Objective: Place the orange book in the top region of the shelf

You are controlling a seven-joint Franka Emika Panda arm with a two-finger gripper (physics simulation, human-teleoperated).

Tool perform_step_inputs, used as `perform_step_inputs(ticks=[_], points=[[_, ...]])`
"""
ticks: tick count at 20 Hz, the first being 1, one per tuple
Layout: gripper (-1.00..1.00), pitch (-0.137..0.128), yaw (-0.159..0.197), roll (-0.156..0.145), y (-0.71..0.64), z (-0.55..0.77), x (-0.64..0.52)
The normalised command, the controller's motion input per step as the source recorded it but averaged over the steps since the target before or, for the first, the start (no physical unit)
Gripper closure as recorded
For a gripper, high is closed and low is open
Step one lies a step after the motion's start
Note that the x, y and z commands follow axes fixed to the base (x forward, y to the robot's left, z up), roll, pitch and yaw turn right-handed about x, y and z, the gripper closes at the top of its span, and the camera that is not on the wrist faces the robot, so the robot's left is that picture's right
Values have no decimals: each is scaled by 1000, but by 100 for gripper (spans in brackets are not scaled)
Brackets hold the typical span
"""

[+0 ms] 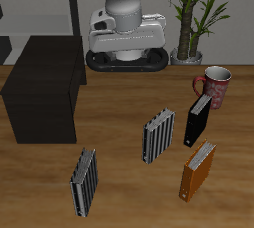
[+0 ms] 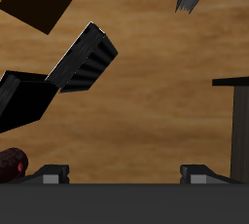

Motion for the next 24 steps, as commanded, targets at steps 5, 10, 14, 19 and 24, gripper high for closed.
perform_step_inputs(ticks=[5,10,14,19,24], points=[[-100,-3,-4,2,152,13,46],[-100,-46,15,-59,478,164,233],[-100,-65,-22,-35,583,244,260],[-100,-83,25,-28,589,285,384],[-100,-43,-16,-47,406,207,422]])
